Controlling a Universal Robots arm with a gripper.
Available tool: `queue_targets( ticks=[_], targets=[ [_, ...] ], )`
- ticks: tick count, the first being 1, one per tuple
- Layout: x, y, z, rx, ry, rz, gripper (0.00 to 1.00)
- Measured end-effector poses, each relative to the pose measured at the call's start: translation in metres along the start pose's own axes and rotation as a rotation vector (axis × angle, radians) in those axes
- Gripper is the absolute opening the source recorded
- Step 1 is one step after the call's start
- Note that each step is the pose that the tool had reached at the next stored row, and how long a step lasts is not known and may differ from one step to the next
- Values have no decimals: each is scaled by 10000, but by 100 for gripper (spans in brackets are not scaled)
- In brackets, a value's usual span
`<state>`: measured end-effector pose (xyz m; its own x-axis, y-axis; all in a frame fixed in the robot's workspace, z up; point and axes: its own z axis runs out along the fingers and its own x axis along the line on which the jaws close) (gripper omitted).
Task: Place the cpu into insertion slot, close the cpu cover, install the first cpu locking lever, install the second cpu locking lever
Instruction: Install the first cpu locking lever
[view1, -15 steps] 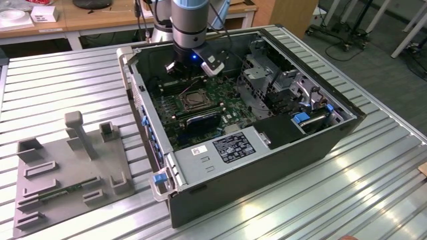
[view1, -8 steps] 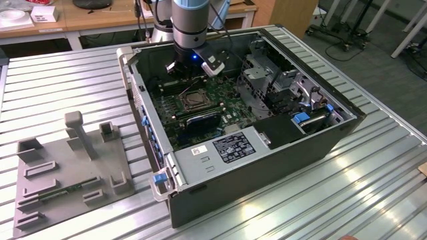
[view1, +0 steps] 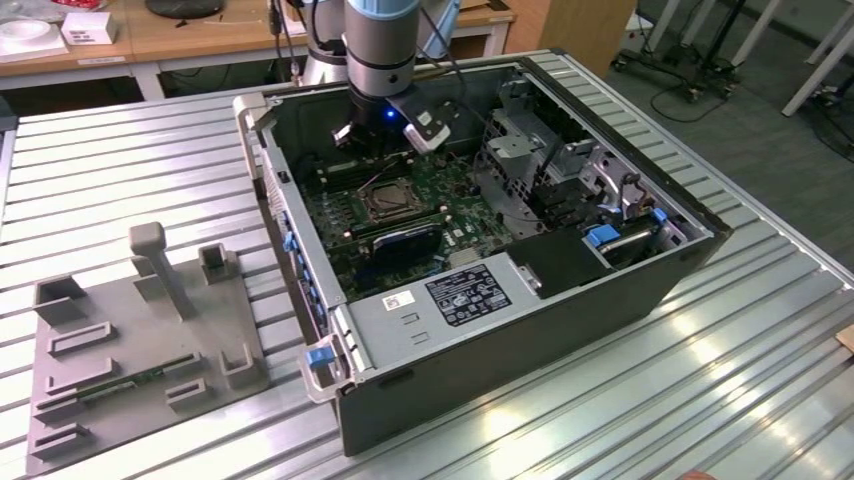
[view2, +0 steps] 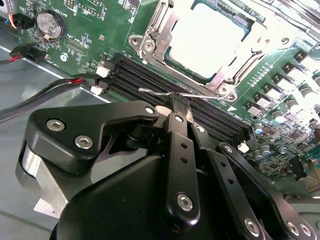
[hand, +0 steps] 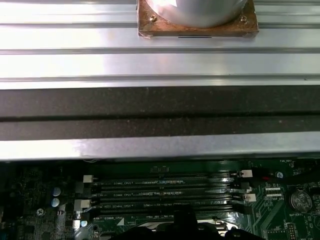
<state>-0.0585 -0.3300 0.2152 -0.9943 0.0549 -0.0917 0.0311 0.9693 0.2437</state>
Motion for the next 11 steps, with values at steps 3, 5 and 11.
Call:
queue_targets(
  ticks=[3, 5, 11],
  targets=[
    [1, -3, 14, 0, 0, -1, 11],
    [2, -6, 23, 0, 1, -1, 11],
    [-6, -10, 42, -1, 0, -1, 11]
  ],
)
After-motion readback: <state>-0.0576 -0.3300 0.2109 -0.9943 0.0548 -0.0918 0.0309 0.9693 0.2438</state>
